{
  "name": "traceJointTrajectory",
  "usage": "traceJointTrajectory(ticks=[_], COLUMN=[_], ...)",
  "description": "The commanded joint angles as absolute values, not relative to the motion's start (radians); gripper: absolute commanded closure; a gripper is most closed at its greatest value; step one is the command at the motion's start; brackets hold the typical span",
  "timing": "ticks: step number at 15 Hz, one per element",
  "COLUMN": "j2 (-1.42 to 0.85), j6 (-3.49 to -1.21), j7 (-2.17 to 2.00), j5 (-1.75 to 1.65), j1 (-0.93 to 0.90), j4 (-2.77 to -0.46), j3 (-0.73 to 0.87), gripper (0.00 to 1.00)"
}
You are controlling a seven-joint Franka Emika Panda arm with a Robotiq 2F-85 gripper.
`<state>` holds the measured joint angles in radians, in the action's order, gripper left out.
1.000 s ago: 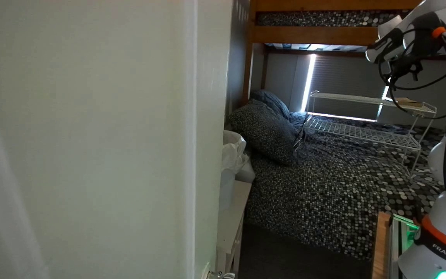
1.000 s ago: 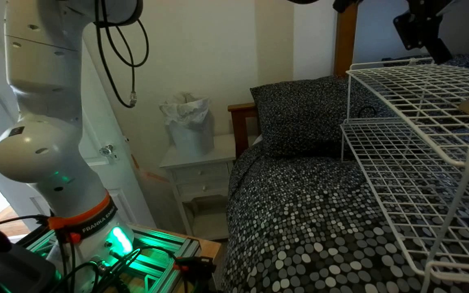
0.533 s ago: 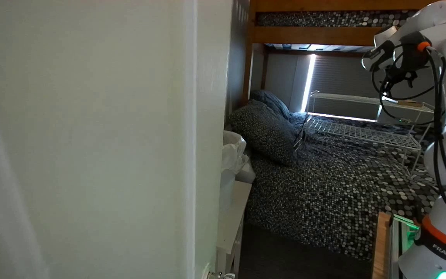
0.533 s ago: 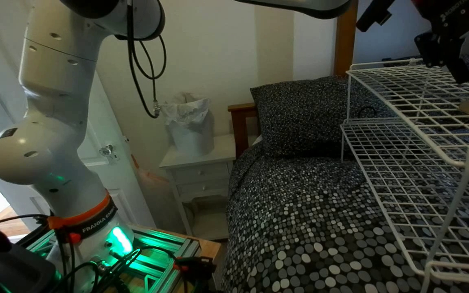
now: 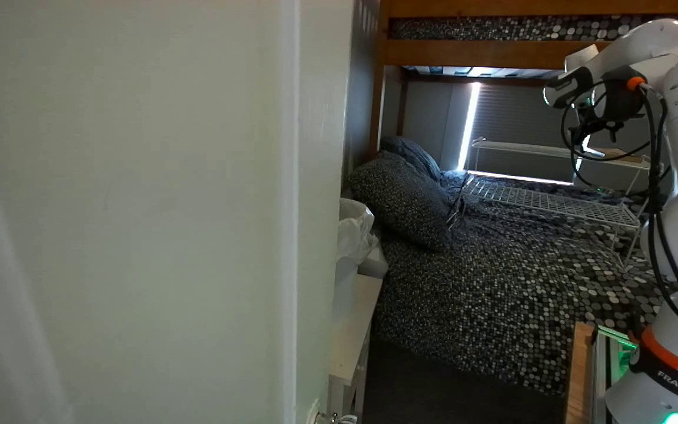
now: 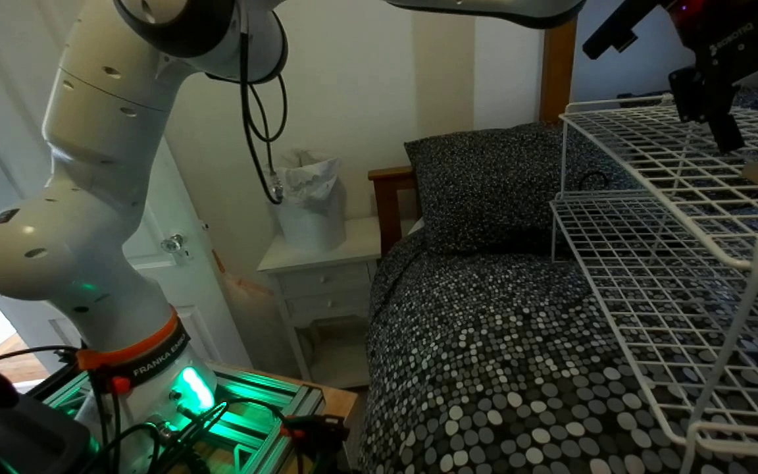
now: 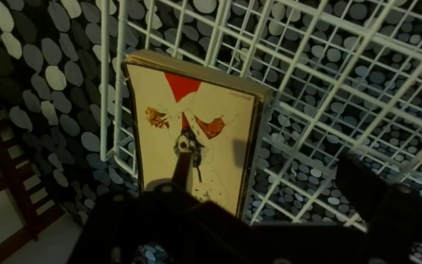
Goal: Push the book forward
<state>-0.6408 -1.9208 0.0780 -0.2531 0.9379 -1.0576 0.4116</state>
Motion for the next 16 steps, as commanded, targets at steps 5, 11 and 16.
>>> traceJointTrajectory(ticks=[5,11,16], j2=[-0.815,-0.932,-1.012], j6=[-1.902,-2.069,-2.255], j7=[-0.162,-0.401,-0.627], j5=[-0.076,-0.024,-0.054], j1=[1.094,1.138,1.15], j4=[-0.738,-0.614,-0.547], j3=[0.352,0.364,0.405], gripper=[0.0,0.0,0.35])
